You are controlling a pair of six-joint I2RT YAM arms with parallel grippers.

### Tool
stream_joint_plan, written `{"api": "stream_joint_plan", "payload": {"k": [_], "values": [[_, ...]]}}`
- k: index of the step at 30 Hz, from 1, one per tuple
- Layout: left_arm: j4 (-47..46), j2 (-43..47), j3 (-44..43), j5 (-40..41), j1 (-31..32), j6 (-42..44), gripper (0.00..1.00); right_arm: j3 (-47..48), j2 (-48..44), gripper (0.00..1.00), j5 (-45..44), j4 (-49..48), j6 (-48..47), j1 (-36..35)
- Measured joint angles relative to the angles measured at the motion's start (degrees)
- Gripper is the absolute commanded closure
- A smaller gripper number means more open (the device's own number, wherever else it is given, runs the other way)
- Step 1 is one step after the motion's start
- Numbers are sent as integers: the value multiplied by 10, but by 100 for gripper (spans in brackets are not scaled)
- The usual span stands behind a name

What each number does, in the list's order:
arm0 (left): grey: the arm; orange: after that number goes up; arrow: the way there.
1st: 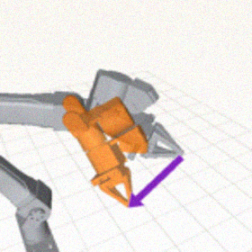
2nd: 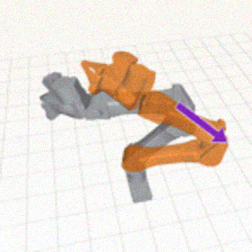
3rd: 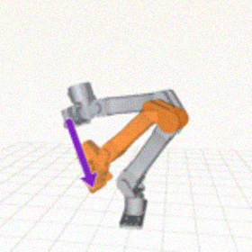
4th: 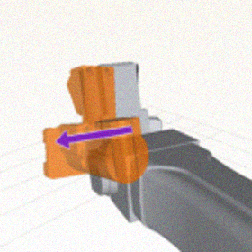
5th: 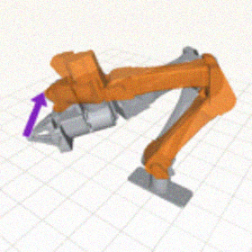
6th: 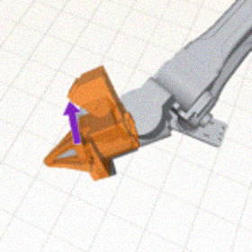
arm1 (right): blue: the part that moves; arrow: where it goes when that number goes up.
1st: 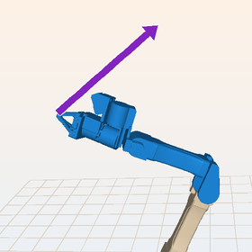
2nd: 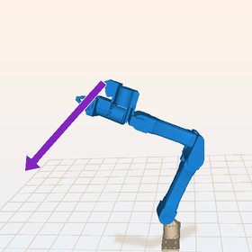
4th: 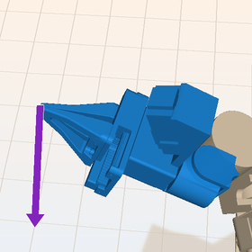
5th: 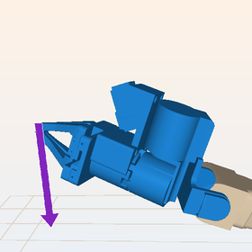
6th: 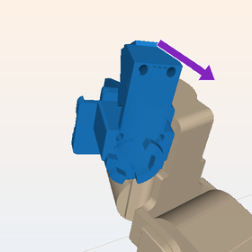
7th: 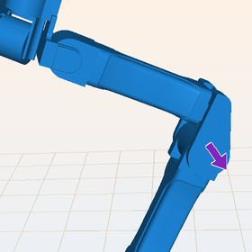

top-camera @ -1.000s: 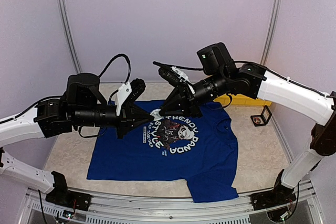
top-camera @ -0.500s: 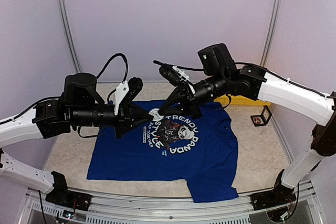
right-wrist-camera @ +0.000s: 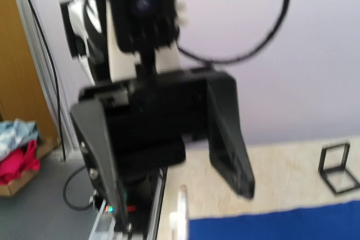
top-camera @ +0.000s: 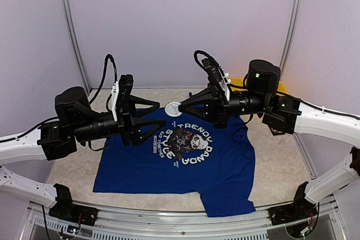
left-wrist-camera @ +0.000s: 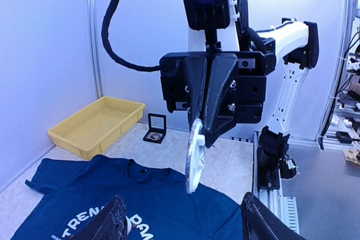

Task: Pin the brooch onto the clothing

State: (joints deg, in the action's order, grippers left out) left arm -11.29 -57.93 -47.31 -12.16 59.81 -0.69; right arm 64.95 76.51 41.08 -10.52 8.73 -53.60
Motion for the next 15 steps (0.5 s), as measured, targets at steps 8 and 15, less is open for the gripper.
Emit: {"api": "stream_joint_plan", "payload": {"k": [8,15], "values": [[-62,-37,-12,-32,0,-29,81,-7,0,100,0,-59,21,0],[-79,-42,-27,-39,0,-32,88,-8,0,100,0,-63,26,0]]}}
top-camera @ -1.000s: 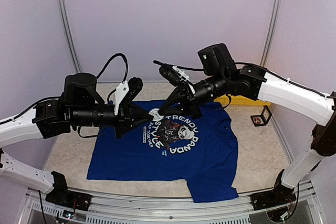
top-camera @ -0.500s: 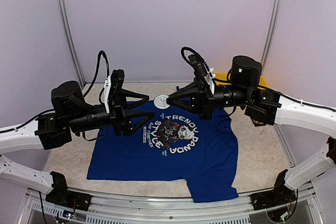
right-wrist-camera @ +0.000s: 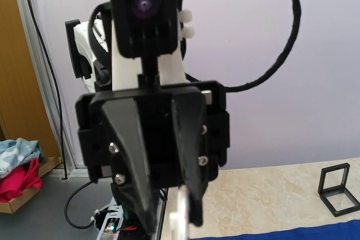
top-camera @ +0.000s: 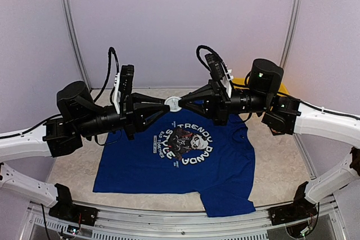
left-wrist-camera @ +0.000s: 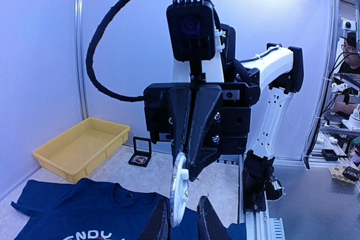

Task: Pin the brooch onto the clothing

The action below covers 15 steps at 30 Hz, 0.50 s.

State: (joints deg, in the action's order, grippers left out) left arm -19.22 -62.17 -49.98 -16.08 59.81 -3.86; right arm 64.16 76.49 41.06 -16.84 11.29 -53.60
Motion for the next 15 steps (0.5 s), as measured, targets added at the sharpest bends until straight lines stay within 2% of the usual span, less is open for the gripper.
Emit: {"api": "stream_joint_plan", "payload": {"k": [3,9,12,15], "values": [[-1,-3,-2,0,0,-2,91,-1,0,100,1,-2,2,0],[1,-13,-10,-1,0,-1,86,-1,0,100,3,-2,2,0],[5,-13,-10,-1,0,2,100,-1,0,100,3,-2,2,0],[8,-13,-10,-2,-1,5,100,-1,0,100,6,-2,1,0]]}}
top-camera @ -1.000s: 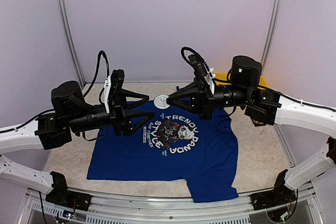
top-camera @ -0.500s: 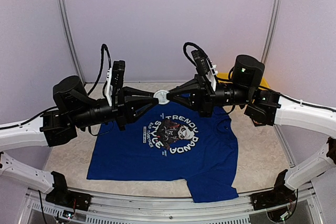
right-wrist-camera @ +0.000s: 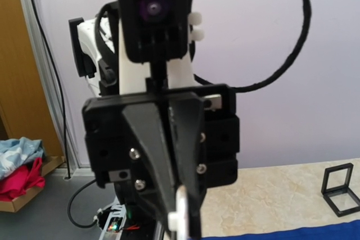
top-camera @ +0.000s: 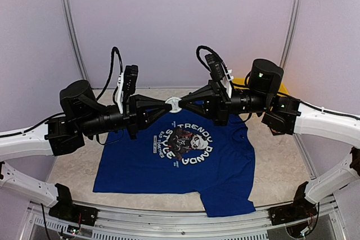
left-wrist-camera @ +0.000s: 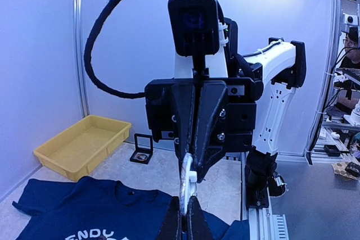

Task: Pin the brooch onto the clothing

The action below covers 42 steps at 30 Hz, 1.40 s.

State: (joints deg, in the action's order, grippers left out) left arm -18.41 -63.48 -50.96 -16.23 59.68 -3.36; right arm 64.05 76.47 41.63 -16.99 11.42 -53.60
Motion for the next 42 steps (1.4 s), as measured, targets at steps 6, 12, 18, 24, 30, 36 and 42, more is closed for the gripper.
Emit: {"api": "stream_joint_plan", "payload": {"k": [6,12,18,24,30,36,42], "values": [[1,0,0,-6,0,-1,100,0,0,86,4,3,-3,0],[5,0,0,-9,0,0,100,2,-2,50,-6,39,-19,0],[7,0,0,-12,1,7,100,7,-2,45,-7,55,-16,0],[10,0,0,-19,2,21,100,28,14,51,1,60,-12,0],[11,0,0,-27,2,24,100,36,27,67,6,78,-13,1],[13,0,0,-32,1,42,100,39,28,84,19,86,-15,0],[14,0,0,-37,3,67,100,57,35,88,35,110,-14,-2]]}}
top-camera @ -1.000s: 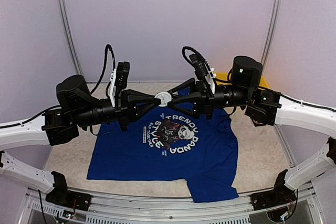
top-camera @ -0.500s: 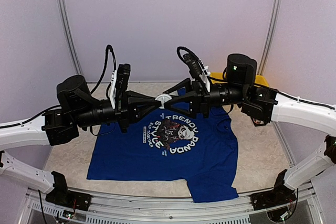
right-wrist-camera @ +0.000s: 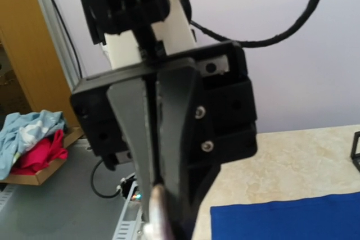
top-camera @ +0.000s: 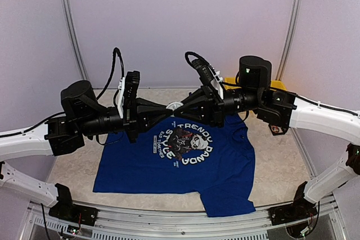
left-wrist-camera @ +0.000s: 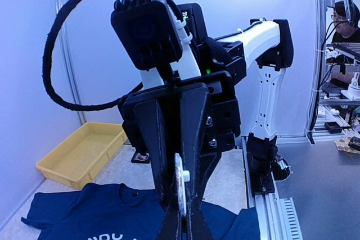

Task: Pin the brooch onto the clothing

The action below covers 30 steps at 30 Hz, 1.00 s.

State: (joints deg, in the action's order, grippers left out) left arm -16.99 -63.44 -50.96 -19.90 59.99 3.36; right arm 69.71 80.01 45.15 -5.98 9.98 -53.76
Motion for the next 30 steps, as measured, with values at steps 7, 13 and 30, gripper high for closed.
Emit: {"api": "stream_joint_plan", "payload": {"k": [7,13,30], "values": [[8,2,0,11,11,28,100,13,5,68,10,29,-5,-1],[18,9,0,28,26,34,100,7,-9,42,19,80,-83,1],[38,11,0,46,28,36,100,-16,-63,70,-40,51,-111,-2]]}}
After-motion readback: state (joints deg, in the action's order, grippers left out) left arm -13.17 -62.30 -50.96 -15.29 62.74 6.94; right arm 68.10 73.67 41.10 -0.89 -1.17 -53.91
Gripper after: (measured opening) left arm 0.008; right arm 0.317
